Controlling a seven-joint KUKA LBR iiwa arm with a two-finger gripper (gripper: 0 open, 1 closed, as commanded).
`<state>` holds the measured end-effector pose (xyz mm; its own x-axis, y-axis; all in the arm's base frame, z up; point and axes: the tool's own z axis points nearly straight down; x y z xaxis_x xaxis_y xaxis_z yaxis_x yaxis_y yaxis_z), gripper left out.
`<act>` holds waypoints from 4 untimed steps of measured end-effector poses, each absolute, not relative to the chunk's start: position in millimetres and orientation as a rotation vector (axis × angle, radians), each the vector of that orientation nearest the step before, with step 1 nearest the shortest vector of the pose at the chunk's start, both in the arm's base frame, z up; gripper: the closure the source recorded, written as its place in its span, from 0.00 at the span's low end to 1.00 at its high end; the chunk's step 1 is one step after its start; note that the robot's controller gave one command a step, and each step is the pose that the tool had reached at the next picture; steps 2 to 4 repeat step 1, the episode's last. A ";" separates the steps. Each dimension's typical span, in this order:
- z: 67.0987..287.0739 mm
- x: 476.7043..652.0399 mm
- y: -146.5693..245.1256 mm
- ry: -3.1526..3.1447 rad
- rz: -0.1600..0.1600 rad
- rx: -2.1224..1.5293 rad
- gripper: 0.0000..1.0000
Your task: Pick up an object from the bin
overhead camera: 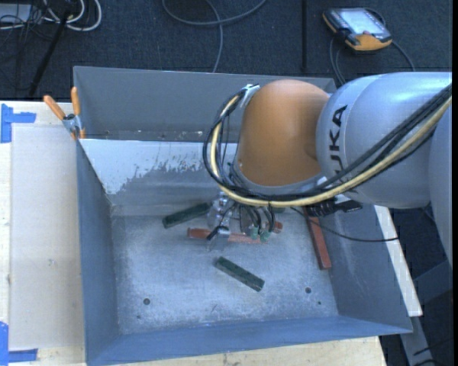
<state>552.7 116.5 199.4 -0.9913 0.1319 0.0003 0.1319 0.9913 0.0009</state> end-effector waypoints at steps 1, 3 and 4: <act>232.0 557.6 114.9 -3.138 0.002 -0.040 1.00; 232.0 557.6 114.9 -3.138 0.002 -0.040 1.00; 232.0 557.6 114.9 -3.138 0.002 -0.040 1.00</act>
Offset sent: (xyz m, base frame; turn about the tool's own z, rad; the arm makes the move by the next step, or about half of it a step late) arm -0.0302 -0.0141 0.1045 -0.2653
